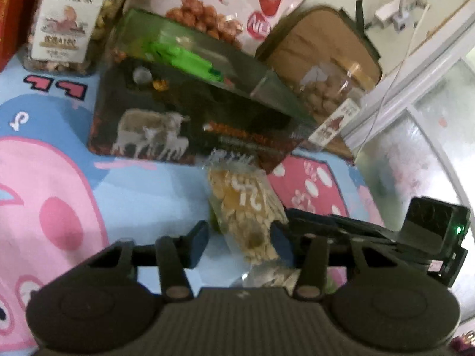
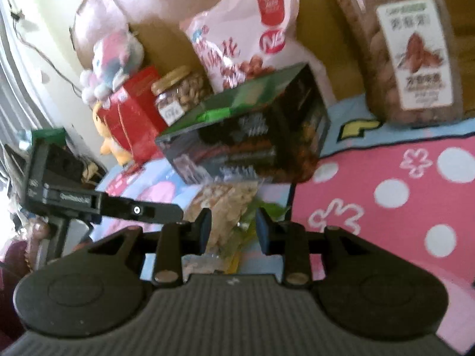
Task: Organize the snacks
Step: 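Grasp the yellow-labelled nut bag with the left tool, then lower the nut bag into the black box and open the left tool, then grasp the green translucent bag with the left tool, then drop the green translucent bag into the black box, then grasp the yellow-edged nut bag with the left tool, then lower the nut bag into the black box and release it, then grasp the light green packet with the left tool, then carry the light green packet into the black box and release it, then grasp the orange snack packet on the sheet with the left tool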
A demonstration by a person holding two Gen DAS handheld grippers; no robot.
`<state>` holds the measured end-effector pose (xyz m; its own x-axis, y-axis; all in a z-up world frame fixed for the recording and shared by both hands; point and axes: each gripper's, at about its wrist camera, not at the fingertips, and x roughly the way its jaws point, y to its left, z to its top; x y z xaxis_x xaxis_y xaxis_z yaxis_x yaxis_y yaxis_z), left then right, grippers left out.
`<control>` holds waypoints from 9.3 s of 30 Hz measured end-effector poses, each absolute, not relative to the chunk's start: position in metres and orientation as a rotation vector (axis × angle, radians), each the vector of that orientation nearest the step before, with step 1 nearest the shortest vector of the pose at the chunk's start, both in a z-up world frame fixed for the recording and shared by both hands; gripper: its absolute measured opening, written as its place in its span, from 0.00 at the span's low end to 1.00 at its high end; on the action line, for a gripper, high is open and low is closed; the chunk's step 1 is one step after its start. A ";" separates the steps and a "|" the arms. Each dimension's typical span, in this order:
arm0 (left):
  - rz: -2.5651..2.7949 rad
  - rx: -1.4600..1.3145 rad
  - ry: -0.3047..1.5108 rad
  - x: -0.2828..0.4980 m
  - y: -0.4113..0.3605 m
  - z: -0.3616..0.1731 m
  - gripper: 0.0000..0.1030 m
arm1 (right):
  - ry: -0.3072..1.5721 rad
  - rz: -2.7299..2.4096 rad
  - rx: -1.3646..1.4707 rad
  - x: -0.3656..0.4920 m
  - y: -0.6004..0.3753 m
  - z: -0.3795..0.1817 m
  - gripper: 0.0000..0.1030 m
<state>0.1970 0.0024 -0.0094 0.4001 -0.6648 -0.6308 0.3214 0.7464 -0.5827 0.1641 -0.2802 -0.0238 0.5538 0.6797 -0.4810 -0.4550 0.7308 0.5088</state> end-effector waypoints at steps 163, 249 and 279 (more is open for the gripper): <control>-0.409 -0.554 0.763 0.242 0.032 0.074 0.48 | 0.492 0.580 0.503 0.210 -0.233 0.045 0.24; -0.288 -0.622 0.819 0.026 0.152 0.011 0.69 | 0.757 0.836 0.225 0.091 -0.144 -0.015 0.40; -0.431 -0.868 0.770 0.027 0.168 -0.012 0.15 | 0.888 0.911 0.681 0.094 -0.145 -0.043 0.50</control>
<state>0.0268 0.1679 -0.0125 0.6578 -0.6225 -0.4240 0.0352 0.5877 -0.8083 0.0941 -0.1455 -0.0432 0.3215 0.8799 -0.3500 -0.3729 0.4574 0.8073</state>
